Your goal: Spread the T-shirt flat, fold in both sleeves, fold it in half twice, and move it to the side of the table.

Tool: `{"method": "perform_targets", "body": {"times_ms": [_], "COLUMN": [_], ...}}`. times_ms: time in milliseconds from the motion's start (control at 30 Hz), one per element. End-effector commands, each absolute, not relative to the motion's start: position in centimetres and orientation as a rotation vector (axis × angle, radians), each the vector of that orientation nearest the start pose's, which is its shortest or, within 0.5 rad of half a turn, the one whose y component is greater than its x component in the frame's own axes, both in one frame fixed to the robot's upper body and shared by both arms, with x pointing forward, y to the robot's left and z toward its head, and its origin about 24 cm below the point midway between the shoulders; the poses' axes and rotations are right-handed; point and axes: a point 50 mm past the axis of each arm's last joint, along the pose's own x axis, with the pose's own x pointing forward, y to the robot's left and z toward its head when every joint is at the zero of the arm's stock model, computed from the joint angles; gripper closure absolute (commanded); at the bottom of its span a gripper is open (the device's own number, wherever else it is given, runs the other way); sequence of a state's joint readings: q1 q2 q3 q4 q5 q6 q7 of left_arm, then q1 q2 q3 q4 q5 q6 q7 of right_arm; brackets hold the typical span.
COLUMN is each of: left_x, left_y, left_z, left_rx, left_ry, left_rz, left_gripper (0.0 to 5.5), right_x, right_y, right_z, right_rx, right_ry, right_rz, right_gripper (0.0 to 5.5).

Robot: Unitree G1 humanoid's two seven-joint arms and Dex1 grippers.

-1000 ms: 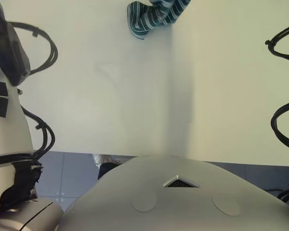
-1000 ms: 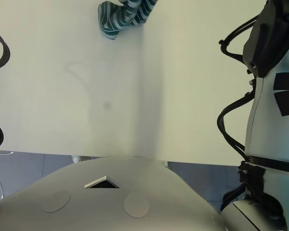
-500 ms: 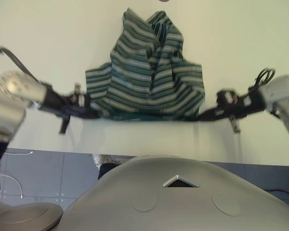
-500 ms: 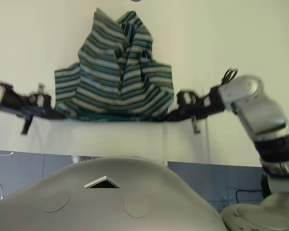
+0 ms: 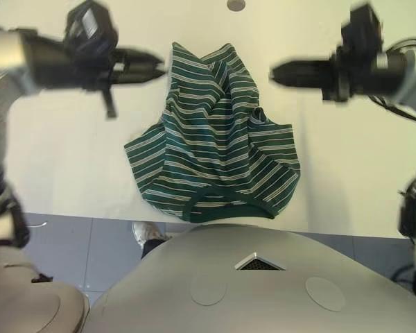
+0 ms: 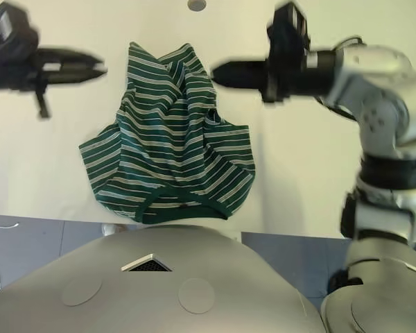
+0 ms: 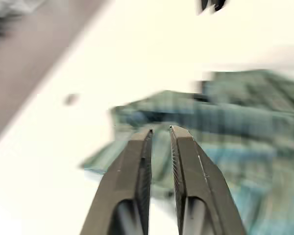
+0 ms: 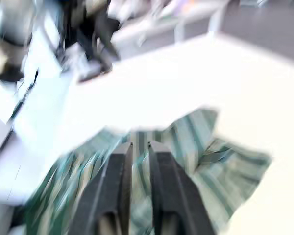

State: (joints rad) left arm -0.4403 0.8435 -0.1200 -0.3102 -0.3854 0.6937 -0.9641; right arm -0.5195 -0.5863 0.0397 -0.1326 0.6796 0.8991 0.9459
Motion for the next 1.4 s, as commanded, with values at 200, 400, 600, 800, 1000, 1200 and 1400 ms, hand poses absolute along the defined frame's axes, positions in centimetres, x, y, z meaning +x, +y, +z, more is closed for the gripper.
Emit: {"method": "perform_targets", "body": {"times_ms": [200, 400, 600, 800, 1000, 1200, 1400], "left_x": [30.6, 27.9, 29.3, 34.0, 30.1, 21.2, 16.8], "left_y": [15.8, 20.3, 20.2, 17.2, 23.9, 28.7, 30.5], "left_z": [6.9, 4.7, 4.3, 6.8, 11.3, 11.4, 9.7], "left_rx": [0.556, 0.706, 0.653, 0.586, 0.338, 0.181, 0.073], "left_ry": [0.580, 0.728, 0.651, 0.544, 0.449, 0.662, 0.831], "left_rz": [-1.001, -0.891, -0.737, -0.750, -0.666, -0.729, -0.675], "left_gripper": [5.47, 5.47, 5.47, 5.47, 5.47, 4.85, 3.98], "right_x": [35.0, 34.8, 35.4, 37.9, 31.9, 22.2, 22.0], "right_y": [-8.7, -14.7, -16.3, -14.3, -13.9, -12.4, -15.1], "right_z": [4.2, 0.6, 1.8, 5.1, 10.0, 6.5, 5.1], "right_rx": [-0.318, -0.465, -0.431, -0.362, -0.128, -0.071, -0.205], "right_ry": [0.582, 0.698, 0.596, 0.373, 0.201, 0.516, 0.685], "right_rz": [0.858, 0.630, 0.572, 0.486, 0.959, 1.051, 0.880], "right_gripper": [5.50, 5.50, 5.50, 5.50, 5.50, 5.50, 5.50]}}
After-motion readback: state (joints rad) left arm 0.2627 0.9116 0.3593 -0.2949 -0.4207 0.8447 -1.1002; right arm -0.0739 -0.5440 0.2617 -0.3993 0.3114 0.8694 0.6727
